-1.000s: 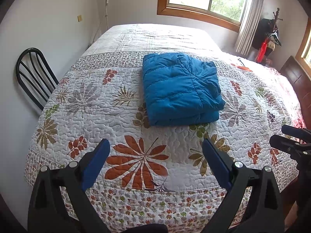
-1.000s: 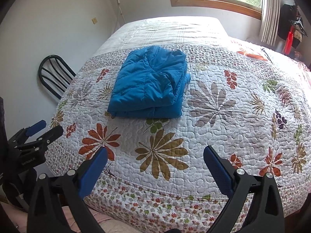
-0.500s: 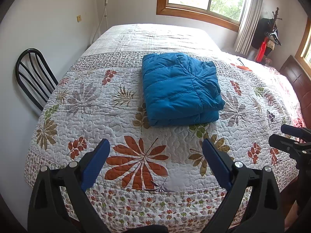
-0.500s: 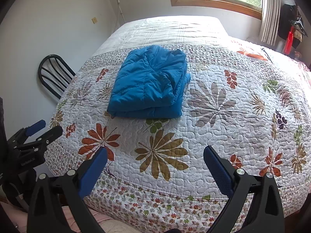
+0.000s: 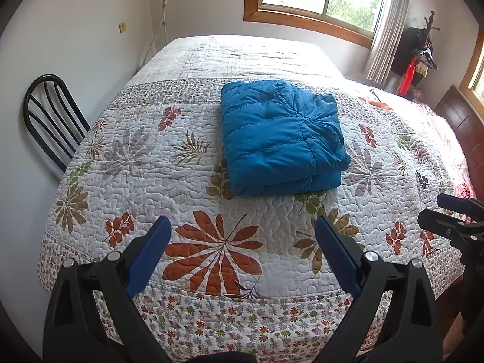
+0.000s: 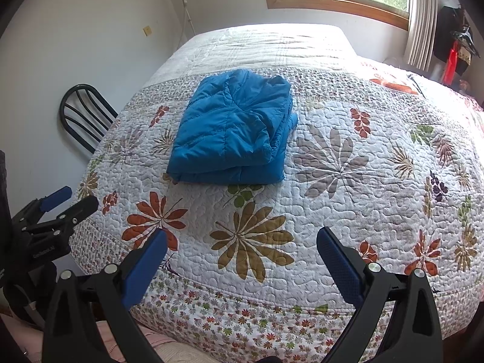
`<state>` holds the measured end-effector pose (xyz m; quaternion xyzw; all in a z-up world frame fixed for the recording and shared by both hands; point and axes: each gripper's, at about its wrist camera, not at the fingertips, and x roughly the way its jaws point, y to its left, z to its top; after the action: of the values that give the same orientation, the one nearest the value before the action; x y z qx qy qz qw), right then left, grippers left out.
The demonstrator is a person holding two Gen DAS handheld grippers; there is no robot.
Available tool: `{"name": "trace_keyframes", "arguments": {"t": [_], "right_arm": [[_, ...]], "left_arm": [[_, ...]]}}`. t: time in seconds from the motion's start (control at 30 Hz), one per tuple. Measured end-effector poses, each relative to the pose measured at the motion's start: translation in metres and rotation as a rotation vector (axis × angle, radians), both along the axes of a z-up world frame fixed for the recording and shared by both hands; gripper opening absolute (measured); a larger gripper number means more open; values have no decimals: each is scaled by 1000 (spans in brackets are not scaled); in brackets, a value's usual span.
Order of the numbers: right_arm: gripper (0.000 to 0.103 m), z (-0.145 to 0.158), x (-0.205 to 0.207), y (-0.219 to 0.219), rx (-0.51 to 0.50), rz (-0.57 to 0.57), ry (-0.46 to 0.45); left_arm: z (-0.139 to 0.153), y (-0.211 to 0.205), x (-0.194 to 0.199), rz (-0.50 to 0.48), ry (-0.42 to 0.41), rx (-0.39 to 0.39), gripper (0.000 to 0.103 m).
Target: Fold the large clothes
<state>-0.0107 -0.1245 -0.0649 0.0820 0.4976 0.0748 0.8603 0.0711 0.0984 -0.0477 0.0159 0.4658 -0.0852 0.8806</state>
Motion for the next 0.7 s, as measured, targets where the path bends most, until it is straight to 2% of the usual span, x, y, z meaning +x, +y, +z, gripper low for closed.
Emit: {"name": "trace_keyframes", "arguments": {"t": [0.7], "right_arm": [[99,-4,3,-1,3,3,10]], "left_arm": [[-3,0,4,-10,1,1,95]]}}
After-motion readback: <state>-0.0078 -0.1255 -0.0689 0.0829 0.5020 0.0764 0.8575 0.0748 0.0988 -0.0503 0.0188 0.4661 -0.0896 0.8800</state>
